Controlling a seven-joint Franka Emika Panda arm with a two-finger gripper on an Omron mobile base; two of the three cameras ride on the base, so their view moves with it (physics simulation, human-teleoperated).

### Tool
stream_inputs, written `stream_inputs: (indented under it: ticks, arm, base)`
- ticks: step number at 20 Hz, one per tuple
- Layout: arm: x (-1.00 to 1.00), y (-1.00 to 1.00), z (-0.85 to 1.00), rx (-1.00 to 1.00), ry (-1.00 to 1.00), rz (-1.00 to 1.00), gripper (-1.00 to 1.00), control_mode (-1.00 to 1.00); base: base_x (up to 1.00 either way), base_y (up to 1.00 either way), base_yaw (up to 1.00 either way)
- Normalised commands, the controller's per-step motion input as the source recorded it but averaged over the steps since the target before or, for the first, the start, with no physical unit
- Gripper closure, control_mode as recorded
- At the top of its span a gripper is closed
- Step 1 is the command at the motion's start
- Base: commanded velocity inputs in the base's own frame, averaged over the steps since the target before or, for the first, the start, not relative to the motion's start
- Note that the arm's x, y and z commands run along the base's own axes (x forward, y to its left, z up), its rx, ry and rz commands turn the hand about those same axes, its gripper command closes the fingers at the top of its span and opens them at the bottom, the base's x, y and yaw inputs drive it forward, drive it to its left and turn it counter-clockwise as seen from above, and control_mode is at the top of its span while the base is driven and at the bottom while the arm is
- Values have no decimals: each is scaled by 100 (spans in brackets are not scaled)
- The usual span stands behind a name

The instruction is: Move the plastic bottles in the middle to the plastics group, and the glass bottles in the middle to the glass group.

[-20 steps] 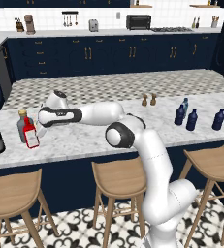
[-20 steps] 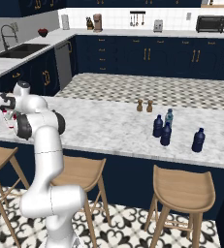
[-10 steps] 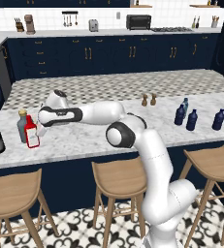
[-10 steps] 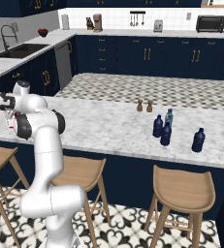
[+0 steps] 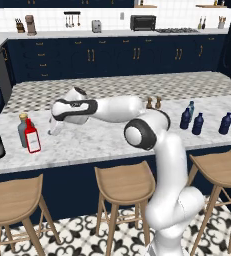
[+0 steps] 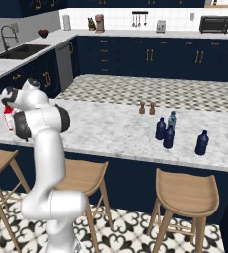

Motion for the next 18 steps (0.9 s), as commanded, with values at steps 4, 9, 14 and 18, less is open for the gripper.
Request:
stream_inputs:
  ticks: [4, 9, 14, 18]
  arm:
    - [-44, -69, 24, 3, 2, -2, -100, -100]
    - [-38, -79, 66, 0, 11, 0, -100, -100]
    - [-35, -91, 95, -1, 14, -5, -100, -100]
    - [-54, -49, 49, -11, 3, -15, -100, -100]
  base:
    - [0, 0, 0]
    - [0, 0, 0]
    - [0, 0, 0]
    - [0, 0, 0]
